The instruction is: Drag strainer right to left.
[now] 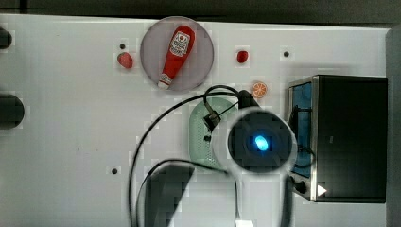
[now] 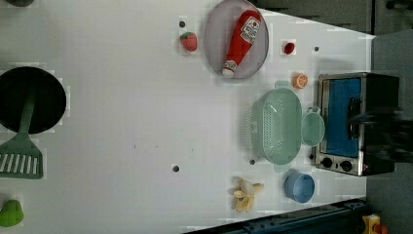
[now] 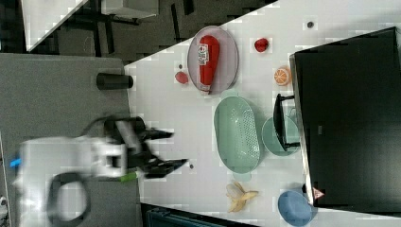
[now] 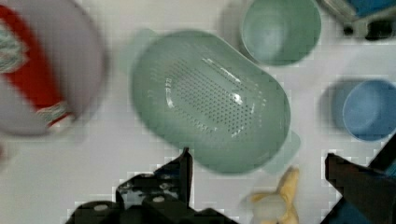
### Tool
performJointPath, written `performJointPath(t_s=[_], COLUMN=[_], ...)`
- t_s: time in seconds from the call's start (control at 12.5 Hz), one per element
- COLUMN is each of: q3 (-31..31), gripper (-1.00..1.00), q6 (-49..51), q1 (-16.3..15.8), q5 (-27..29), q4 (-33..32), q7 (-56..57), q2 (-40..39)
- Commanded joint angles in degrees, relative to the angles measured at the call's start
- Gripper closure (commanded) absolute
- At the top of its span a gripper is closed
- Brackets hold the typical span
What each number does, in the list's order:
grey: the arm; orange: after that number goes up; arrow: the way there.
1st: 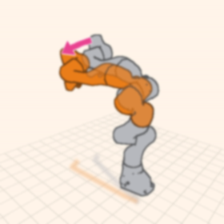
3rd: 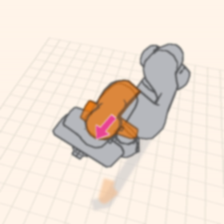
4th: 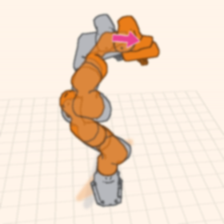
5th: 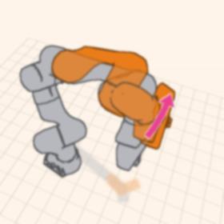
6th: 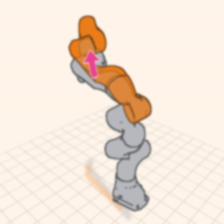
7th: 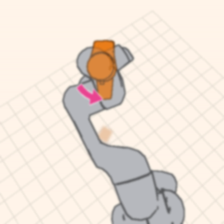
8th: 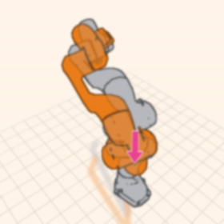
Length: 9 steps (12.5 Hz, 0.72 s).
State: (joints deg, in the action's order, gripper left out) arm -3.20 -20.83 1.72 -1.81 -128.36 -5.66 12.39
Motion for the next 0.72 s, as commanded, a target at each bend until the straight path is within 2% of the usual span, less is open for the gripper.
performJointPath(t_s=[0.08,0.32,0.72], q3=[0.09,0.69,1.75], gripper=[-1.0,-1.0,-1.0], q6=[-10.2,-20.42,-34.0], q1=[0.03,0.01,-0.35], q5=[0.18,0.18,0.19], q4=[-6.46,-10.55,-11.48], q7=[-11.64,-21.53,-30.98], q2=[-1.13,-7.16,-20.41])
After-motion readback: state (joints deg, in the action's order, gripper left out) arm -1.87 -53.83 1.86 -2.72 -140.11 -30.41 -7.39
